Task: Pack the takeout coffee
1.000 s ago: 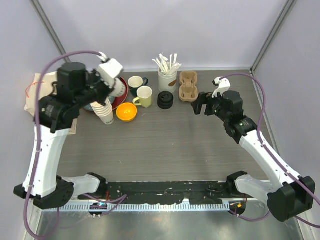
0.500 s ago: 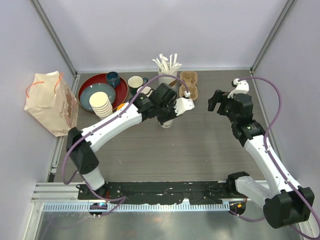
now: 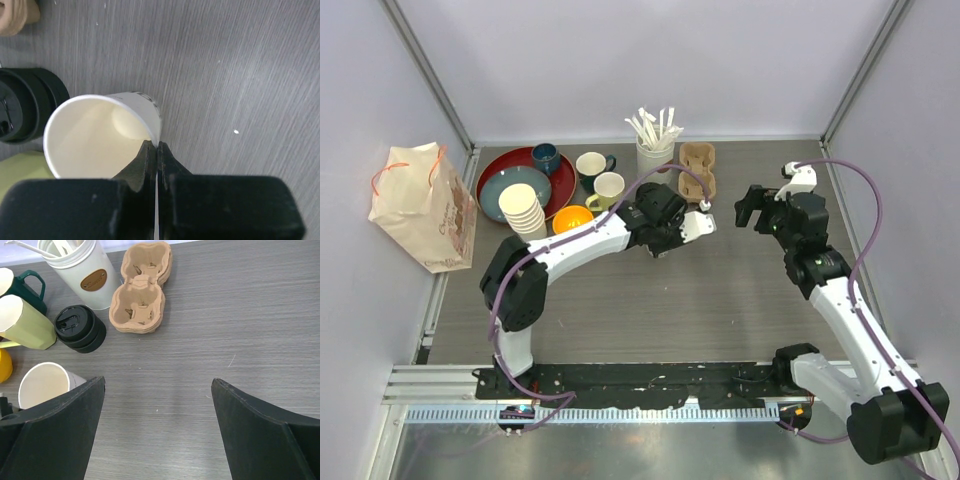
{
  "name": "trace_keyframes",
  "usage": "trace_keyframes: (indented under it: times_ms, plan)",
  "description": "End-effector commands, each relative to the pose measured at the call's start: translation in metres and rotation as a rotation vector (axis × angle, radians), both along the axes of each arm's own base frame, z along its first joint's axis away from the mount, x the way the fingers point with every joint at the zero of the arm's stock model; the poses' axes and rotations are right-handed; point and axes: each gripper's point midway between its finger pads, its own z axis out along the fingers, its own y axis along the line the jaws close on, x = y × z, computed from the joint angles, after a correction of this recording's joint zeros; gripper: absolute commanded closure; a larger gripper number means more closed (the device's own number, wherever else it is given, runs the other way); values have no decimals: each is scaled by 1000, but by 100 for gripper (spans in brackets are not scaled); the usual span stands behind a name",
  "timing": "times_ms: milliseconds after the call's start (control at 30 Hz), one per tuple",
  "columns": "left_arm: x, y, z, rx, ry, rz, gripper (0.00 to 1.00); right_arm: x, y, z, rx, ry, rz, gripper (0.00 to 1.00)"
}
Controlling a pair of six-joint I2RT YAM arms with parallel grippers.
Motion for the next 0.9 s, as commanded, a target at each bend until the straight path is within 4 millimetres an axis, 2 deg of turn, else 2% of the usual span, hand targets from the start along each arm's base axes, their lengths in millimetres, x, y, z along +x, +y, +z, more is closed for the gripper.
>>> trace_keyframes:
  times_ms: [0,67,100,167,200,233,267,300,333,367,433,467,500,567,600,667,700,733,767,833,867]
  plan:
    - [13,-9,3,-33,-65,-15,100,-2,1,22,-1,-102,24,7]
    - [11,-8,2,-30,-55,-14,100,-3,2,25,3,-118,30,7]
    - [9,-7,2,-26,-50,-17,95,-4,2,27,4,-124,30,7]
    - [5,-7,11,-41,-40,-23,69,-5,4,28,7,-127,40,7]
    - [2,-5,15,-41,-32,-25,50,-5,4,29,9,-127,41,7]
    - [-1,-6,22,-54,-25,-29,40,-6,4,30,10,-128,43,7]
    - [-2,-7,43,-90,-42,-21,33,-5,4,30,10,-130,43,7]
    - [-4,-3,53,-97,-38,-11,24,-6,5,30,11,-128,48,7]
    - [-5,-2,63,-106,-42,0,21,-6,5,29,10,-127,50,7]
    - [-3,-3,86,-141,-62,15,19,-6,5,29,8,-126,49,7]
    - [-8,10,115,-151,-69,46,14,-5,6,27,9,-119,50,7]
    - [-5,14,139,-178,-96,67,13,-5,5,27,11,-117,48,7]
    - [-6,32,149,-175,-77,112,12,-6,12,26,20,-110,86,7]
    - [0,54,171,-206,-83,175,10,-7,14,25,22,-105,96,7]
    - [8,85,180,-208,-81,254,10,-7,14,23,23,-98,98,7]
    - [21,121,184,-197,-86,355,12,-7,16,22,28,-91,106,7]
    - [36,161,184,-184,-86,466,15,-7,17,19,30,-85,108,7]
    - [38,182,185,-183,-86,516,16,-7,18,20,33,-86,114,7]
    - [47,217,185,-180,-88,604,18,-6,19,17,34,-75,116,8]
    - [43,246,180,-154,-77,646,21,-5,21,16,33,-73,126,8]
    - [45,266,178,-144,-76,692,21,-4,21,13,36,-64,127,8]
